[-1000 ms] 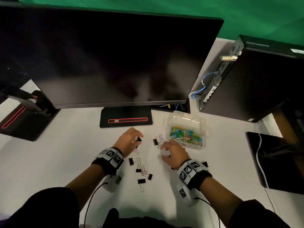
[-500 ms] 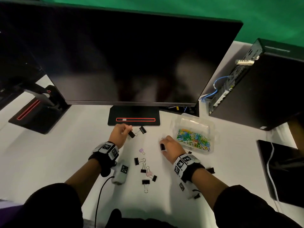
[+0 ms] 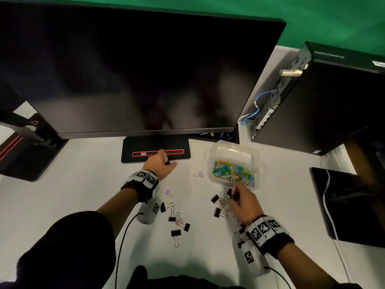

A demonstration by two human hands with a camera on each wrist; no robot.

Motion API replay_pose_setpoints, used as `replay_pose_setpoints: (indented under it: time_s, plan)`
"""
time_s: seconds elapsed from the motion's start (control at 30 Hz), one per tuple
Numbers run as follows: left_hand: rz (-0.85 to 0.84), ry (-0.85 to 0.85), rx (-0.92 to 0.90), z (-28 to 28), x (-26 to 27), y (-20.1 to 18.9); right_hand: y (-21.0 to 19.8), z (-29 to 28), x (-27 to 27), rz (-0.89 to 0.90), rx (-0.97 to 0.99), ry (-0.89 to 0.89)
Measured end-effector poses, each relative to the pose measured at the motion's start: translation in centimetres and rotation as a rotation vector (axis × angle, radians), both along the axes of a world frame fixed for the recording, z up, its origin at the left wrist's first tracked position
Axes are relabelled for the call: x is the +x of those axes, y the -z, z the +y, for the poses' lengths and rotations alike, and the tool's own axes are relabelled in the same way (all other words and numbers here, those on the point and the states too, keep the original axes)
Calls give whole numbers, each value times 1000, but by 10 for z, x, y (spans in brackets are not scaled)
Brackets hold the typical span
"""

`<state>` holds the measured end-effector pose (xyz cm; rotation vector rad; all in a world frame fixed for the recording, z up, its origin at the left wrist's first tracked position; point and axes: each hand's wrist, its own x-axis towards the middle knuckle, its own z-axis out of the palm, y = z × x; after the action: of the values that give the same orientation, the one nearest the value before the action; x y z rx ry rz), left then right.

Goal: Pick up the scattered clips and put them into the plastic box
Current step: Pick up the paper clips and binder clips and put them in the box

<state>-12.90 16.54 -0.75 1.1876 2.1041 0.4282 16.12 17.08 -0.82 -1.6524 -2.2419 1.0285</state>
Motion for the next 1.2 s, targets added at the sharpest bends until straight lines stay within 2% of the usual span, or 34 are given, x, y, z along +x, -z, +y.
replay_pose_setpoints:
  time_s: [0.17, 0.27, 0.37, 0.53, 0.77, 0.97, 1.07, 1.2]
  plan:
    - [214, 155, -33, -2, 5, 7, 0, 11, 55, -143, 69, 115]
    - [256, 181, -23, -3, 7, 8, 1, 13, 74, -205, -30, 237]
    - [315, 182, -11, -4, 8, 8, 2, 10, 77, -268, -121, 264]
    - [391, 187, -32, -6, 7, 13, 4, 5, 69, -264, -133, 277]
    - [373, 131, -36, -16, 7, 21, 7, -5, 62, -162, -110, 201]
    - [280, 92, -57, -18, 12, 21, 7, -2, 56, -142, -149, 169]
    - [203, 122, -28, -17, 19, 19, 7, 1, 57, -145, -128, 136]
    - [20, 221, -3, -6, 36, 5, 6, -2, 59, -183, -119, 59]
